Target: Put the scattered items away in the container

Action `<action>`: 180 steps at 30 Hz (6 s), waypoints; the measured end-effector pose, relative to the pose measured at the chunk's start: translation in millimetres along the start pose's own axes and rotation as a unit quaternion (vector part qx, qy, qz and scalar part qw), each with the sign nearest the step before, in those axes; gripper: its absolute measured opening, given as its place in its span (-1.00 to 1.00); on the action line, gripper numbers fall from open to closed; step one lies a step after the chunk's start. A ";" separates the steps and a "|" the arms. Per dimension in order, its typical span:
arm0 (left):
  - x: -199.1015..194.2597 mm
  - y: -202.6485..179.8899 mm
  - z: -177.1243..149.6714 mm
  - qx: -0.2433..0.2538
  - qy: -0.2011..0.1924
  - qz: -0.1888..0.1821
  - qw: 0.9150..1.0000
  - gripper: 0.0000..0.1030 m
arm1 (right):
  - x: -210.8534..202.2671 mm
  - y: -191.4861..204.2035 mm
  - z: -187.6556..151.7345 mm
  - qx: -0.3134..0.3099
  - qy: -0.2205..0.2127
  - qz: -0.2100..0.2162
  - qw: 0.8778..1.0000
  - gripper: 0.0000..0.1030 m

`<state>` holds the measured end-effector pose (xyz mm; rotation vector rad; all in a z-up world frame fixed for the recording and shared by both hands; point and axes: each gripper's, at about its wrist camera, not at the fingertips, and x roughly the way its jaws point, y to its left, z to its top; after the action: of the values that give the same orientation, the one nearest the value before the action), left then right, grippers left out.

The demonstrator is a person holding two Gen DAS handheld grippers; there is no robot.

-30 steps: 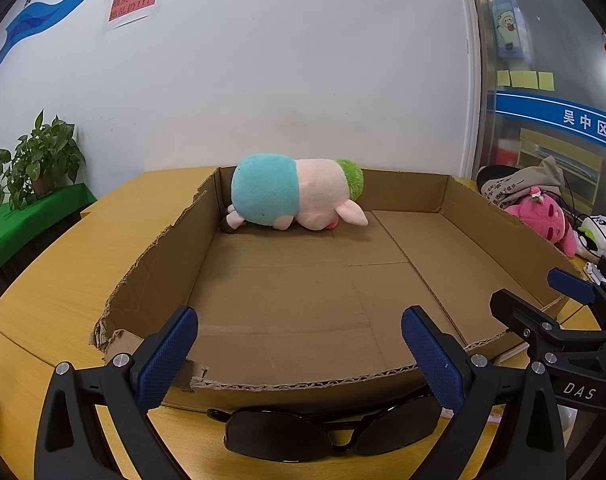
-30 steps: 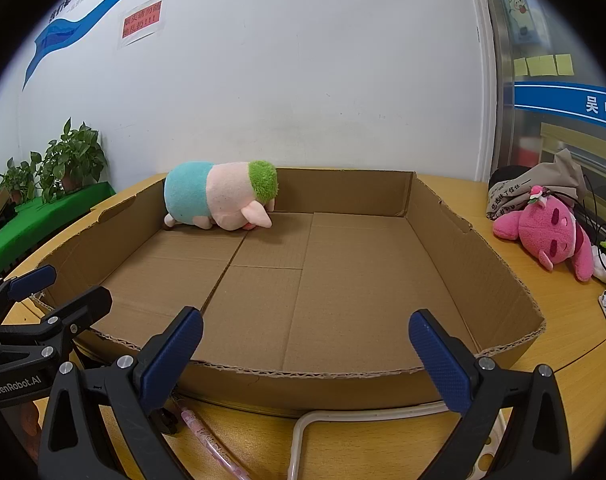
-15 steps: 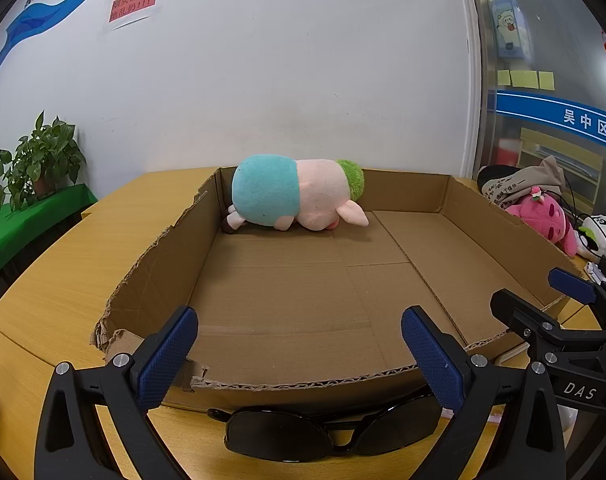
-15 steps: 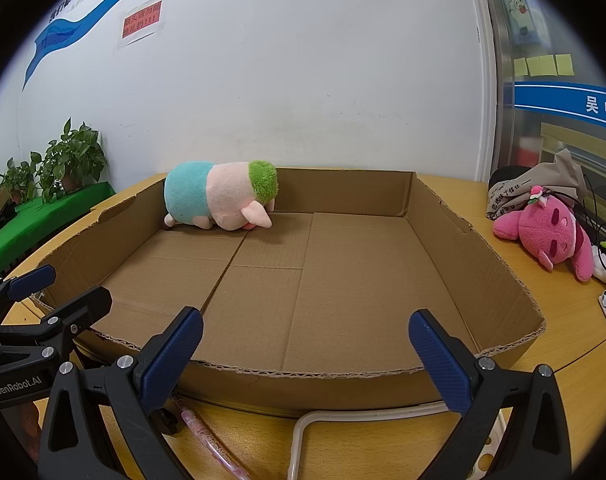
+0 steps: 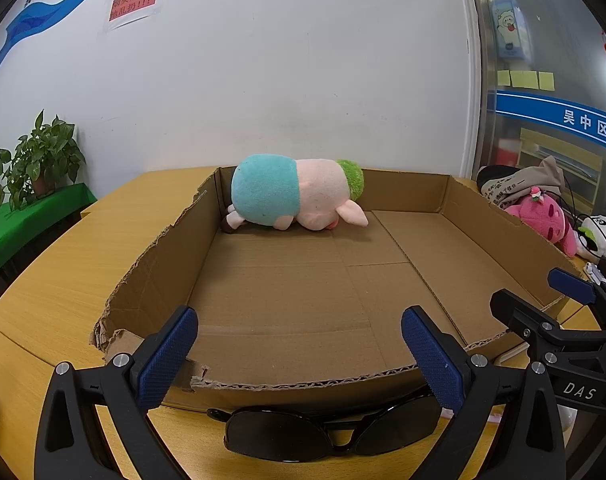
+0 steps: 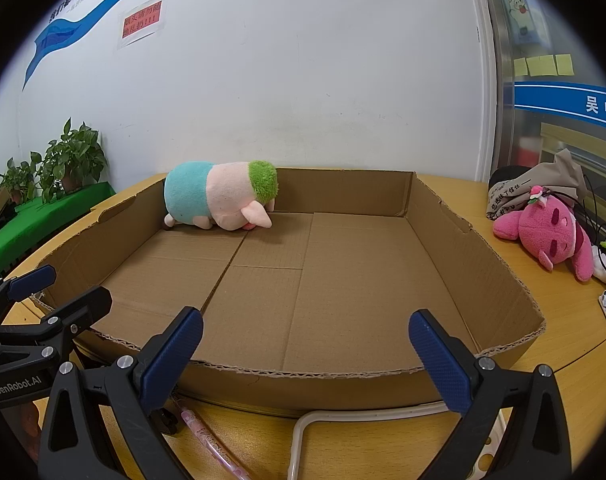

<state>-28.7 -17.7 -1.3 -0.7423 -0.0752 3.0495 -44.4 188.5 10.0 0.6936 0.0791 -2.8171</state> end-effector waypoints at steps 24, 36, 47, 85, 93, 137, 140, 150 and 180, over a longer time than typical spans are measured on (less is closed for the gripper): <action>-0.6 -1.1 -0.2 -0.005 0.002 0.000 1.000 1.00 | 0.0 0.6 -0.2 0.000 0.000 0.000 1.000 0.99; -0.1 -0.5 0.0 -0.009 0.005 -0.002 1.000 1.00 | -0.1 0.9 -0.4 0.000 0.000 0.000 1.000 0.99; -26.5 1.4 6.1 -0.004 -0.010 -0.037 0.999 1.00 | 1.0 0.4 -1.3 0.005 0.002 -0.005 1.000 0.99; -41.6 -96.4 -48.5 -0.072 0.244 -0.263 0.931 0.93 | -67.1 -62.6 -77.3 -0.065 0.190 0.129 0.971 -0.07; -31.8 -142.5 -65.3 -0.047 0.340 -0.388 0.855 0.60 | -104.9 -60.9 -89.2 -0.066 0.161 0.159 0.972 -0.18; -55.8 -116.3 -26.7 -0.036 0.384 -0.462 0.799 -0.47 | -142.5 -25.9 -57.3 -0.125 0.139 0.216 0.958 -0.17; -53.4 -107.0 0.5 -0.028 0.365 -0.450 0.815 -0.49 | -135.4 -18.6 -34.9 -0.139 0.129 0.225 0.956 -0.17; -8.8 -82.0 159.2 0.020 0.284 -0.410 0.867 -0.51 | -82.0 4.3 112.2 -0.209 0.060 0.243 0.945 -0.17; 328.1 -115.5 167.5 -0.025 0.407 -0.268 0.873 -0.53 | 253.3 -41.4 141.4 -0.180 0.275 0.228 0.917 -0.18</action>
<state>-398.2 94.4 2.1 -1.6090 -0.2924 2.0277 -335.8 158.2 17.6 1.2010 0.4540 -2.0228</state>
